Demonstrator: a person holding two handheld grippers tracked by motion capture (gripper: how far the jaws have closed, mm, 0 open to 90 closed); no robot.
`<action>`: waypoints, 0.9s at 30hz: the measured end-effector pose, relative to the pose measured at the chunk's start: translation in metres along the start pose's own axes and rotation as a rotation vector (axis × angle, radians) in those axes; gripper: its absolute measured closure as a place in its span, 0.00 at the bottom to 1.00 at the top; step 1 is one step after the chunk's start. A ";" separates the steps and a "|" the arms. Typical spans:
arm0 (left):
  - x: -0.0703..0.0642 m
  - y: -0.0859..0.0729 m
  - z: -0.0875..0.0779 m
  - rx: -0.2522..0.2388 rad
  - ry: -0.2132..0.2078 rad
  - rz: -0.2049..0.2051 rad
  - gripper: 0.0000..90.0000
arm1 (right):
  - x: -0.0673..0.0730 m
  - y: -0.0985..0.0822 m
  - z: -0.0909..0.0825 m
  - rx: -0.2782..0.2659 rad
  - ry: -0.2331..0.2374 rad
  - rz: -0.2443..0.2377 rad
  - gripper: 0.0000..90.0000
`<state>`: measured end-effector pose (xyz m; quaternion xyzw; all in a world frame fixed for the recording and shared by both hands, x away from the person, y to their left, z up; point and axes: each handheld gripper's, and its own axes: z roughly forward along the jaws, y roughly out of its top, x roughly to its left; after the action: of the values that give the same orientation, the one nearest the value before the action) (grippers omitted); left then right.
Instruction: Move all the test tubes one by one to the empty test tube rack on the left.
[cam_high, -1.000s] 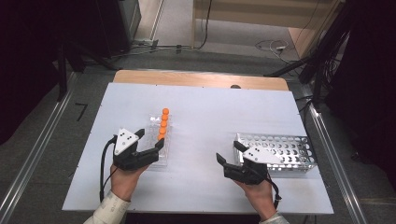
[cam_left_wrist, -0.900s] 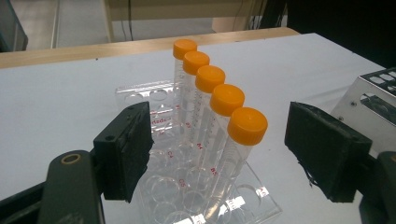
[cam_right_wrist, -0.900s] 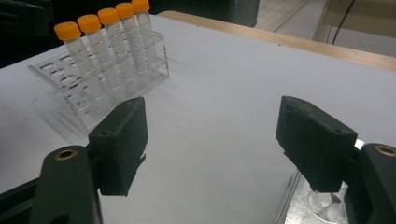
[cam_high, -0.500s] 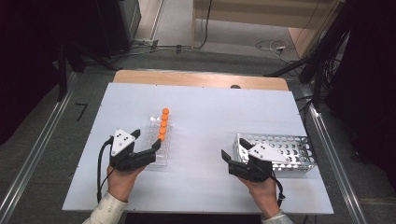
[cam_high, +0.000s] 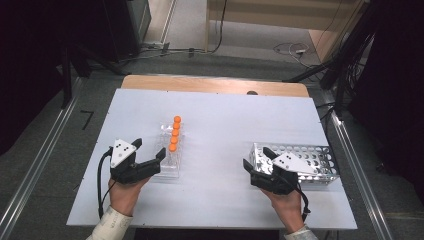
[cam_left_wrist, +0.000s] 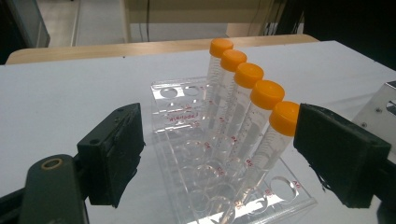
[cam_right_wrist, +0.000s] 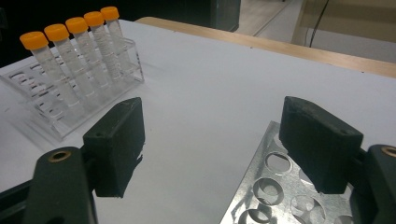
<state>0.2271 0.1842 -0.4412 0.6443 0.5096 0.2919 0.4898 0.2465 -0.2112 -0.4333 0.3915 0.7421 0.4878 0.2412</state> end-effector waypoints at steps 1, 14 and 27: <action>0.000 0.000 -0.001 -0.003 0.005 -0.003 0.18 | -0.001 0.000 -0.001 -0.002 -0.002 -0.004 0.23; 0.010 -0.004 -0.006 -0.001 0.040 -0.014 0.17 | -0.012 -0.004 -0.009 -0.002 -0.028 0.000 0.23; 0.025 -0.008 -0.012 -0.009 0.073 -0.044 0.17 | -0.026 -0.008 -0.020 -0.009 -0.062 0.024 0.21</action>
<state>0.2212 0.2122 -0.4474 0.6196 0.5400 0.3066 0.4802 0.2438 -0.2452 -0.4328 0.4141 0.7272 0.4817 0.2601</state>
